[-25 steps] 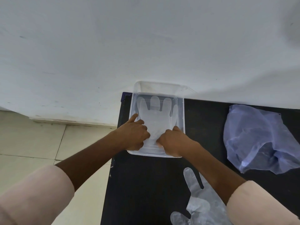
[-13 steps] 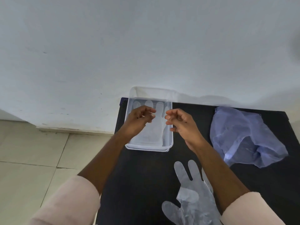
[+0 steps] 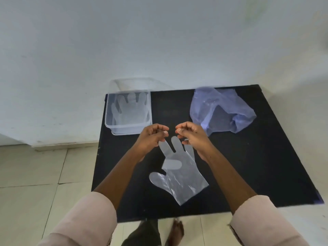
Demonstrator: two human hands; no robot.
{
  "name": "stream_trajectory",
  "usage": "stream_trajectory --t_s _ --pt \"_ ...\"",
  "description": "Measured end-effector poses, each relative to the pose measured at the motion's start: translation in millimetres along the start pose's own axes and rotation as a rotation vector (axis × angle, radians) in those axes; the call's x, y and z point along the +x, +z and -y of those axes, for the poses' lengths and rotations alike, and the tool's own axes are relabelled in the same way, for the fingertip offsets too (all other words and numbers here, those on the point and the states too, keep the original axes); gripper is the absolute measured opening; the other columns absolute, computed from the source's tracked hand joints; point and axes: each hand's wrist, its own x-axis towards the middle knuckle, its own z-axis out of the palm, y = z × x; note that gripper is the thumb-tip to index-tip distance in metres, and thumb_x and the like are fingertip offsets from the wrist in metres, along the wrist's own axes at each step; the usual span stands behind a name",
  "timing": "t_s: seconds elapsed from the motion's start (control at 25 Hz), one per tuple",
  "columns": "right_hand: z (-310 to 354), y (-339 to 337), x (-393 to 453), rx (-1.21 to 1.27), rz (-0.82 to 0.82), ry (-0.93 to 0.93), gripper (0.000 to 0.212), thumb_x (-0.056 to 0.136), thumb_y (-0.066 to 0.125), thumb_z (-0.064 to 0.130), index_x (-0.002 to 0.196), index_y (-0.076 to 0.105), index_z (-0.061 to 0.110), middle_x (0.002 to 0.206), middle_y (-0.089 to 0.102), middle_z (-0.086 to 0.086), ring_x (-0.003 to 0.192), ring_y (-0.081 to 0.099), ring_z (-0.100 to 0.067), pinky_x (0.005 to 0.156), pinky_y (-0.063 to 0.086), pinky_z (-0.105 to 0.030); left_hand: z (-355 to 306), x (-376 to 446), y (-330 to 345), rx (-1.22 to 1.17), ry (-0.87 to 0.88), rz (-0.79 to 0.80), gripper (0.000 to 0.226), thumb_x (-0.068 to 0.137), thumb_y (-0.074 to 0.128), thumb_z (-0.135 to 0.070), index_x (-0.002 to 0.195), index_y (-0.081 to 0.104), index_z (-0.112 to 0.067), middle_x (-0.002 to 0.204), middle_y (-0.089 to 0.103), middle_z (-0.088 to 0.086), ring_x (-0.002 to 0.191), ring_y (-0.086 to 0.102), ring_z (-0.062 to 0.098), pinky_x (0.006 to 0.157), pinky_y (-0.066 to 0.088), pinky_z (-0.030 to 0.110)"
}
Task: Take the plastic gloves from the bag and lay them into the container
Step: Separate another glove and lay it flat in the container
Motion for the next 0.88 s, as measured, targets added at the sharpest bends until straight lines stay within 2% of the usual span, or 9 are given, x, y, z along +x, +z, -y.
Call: stream_trajectory --t_s 0.12,0.2,0.32,0.4,0.56,0.64,0.72,0.8,0.88 --pt "-36 -19 -34 0.012 -0.050 0.039 0.009 0.092 0.059 0.019 0.096 0.067 0.017 0.098 0.070 -0.007 0.093 0.066 -0.020 0.085 0.055 -0.040 20 -24 36 0.017 -0.057 0.013 0.013 0.094 0.060 -0.016 0.104 0.068 -0.019 0.103 0.072 0.009 0.087 0.065 0.017 0.079 0.050 0.032" --pt "-66 -31 -53 -0.051 -0.089 0.098 0.007 0.089 0.060 0.019 0.089 0.068 0.019 0.094 0.070 -0.005 0.087 0.065 -0.017 0.085 0.055 -0.042 40 -39 58 0.034 -0.093 0.042 0.015 0.095 0.059 -0.015 0.106 0.068 -0.016 0.101 0.072 0.006 0.088 0.066 0.018 0.079 0.053 0.033" --pt "-103 -49 -63 -0.456 -0.133 0.198 0.004 0.087 0.062 0.021 0.085 0.063 0.018 0.094 0.068 -0.004 0.085 0.063 -0.018 0.082 0.054 -0.037 62 -47 74 0.030 -0.125 0.054 0.017 0.093 0.061 -0.012 0.108 0.069 -0.013 0.105 0.070 0.006 0.085 0.066 0.015 0.068 0.051 0.023" --pt "-125 -54 -74 -0.717 -0.091 0.289 0.012 0.087 0.064 0.028 0.085 0.057 0.019 0.091 0.062 -0.003 0.082 0.059 -0.018 0.074 0.049 -0.033 77 -49 81 0.021 -0.179 0.049 0.016 0.091 0.065 -0.012 0.106 0.070 -0.014 0.108 0.070 0.005 0.091 0.067 0.018 0.069 0.051 0.022" --pt "-162 -43 -93 -0.916 -0.080 0.363 0.025 0.085 0.065 0.037 0.095 0.057 0.016 0.093 0.058 -0.004 0.083 0.059 -0.021 0.068 0.046 -0.032 108 -62 97 0.003 -0.269 0.076 0.017 0.090 0.065 -0.009 0.106 0.069 -0.011 0.110 0.069 0.008 0.099 0.066 0.022 0.067 0.052 0.021" --pt "-171 -38 -97 -0.883 -0.082 0.386 0.020 0.086 0.065 0.033 0.092 0.059 0.015 0.087 0.057 -0.003 0.076 0.057 -0.019 0.062 0.044 -0.029 114 -68 103 -0.007 -0.286 0.089 0.016 0.090 0.064 -0.008 0.106 0.068 -0.008 0.109 0.068 0.011 0.098 0.066 0.022 0.070 0.054 0.023" --pt "-175 -36 -95 -0.734 -0.079 0.415 0.016 0.084 0.066 0.025 0.077 0.056 0.015 0.077 0.057 -0.002 0.067 0.055 -0.017 0.056 0.040 -0.025 118 -72 105 -0.007 -0.291 0.091 0.013 0.091 0.063 -0.008 0.103 0.068 -0.009 0.105 0.070 0.011 0.094 0.067 0.022 0.071 0.055 0.023" --pt "-176 -35 -95 -0.383 -0.137 0.477 0.016 0.080 0.065 0.017 0.069 0.054 0.014 0.075 0.061 -0.005 0.068 0.058 -0.017 0.057 0.044 -0.025 123 -80 106 0.023 -0.263 0.055 0.012 0.092 0.061 -0.007 0.098 0.068 -0.013 0.099 0.070 0.006 0.091 0.067 0.017 0.072 0.055 0.023" --pt "-170 -30 -97 0.070 -0.194 0.576 0.013 0.080 0.063 0.010 0.071 0.054 0.013 0.080 0.063 -0.008 0.075 0.060 -0.019 0.061 0.050 -0.029 131 -93 108 0.084 -0.201 -0.041 0.013 0.093 0.061 -0.008 0.093 0.067 -0.019 0.095 0.069 -0.001 0.089 0.065 0.012 0.079 0.054 0.025"
